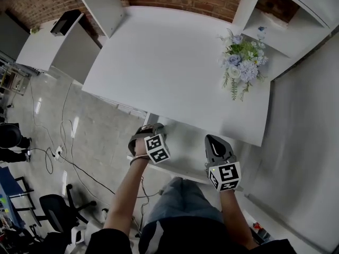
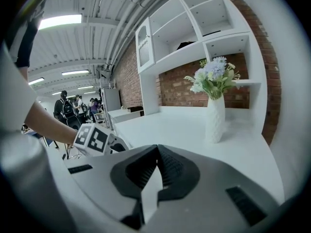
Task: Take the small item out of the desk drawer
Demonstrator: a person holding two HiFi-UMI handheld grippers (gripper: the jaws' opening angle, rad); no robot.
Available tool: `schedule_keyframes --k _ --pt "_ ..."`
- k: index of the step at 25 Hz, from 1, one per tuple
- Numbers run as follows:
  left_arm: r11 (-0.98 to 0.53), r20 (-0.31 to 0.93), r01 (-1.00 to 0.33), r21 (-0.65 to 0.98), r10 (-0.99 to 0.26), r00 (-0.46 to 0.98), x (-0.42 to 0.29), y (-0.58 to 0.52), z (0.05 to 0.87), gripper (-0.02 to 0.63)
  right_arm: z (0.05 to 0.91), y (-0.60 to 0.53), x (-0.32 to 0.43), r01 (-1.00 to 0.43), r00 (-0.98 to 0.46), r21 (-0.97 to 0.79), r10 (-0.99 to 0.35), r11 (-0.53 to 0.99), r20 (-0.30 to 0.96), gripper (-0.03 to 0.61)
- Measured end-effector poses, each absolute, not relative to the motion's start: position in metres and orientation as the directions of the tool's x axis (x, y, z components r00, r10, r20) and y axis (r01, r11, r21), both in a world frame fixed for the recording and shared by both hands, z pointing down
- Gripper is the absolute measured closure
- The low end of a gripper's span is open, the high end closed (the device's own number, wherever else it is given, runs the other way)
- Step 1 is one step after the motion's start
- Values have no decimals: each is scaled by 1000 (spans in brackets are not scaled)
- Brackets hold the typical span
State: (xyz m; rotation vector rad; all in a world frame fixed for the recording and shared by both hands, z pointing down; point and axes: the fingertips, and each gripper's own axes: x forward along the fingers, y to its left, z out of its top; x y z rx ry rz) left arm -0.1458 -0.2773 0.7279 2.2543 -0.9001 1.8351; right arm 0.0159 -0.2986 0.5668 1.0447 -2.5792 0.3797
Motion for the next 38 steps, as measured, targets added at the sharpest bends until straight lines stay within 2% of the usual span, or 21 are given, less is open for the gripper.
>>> schedule_keyframes --k 5,10,15,19,27,38 --pt "-681 749 -663 -311 -605 270 -113 -316 635 454 548 -309 38 -757 -635 -103 -687 646 354 581" --pt "-498 486 -825 -268 -809 330 -95 -337 537 454 511 -317 58 -801 -591 -82 -760 593 271 581" --pt "-361 240 -920 -152 -917 320 -88 -340 460 454 475 -323 78 -836 -547 -68 -818 544 181 581" --pt "-308 122 -951 -23 -945 303 -83 -331 427 454 455 -324 90 -855 -519 -77 -846 513 125 581" --pt "-292 44 -956 16 -955 292 -72 -318 417 454 444 -326 108 -885 -464 -97 -883 456 76 581" --pt "-310 79 -951 22 -947 310 -63 -310 429 454 445 -320 108 -887 -461 -70 -883 457 86 581"
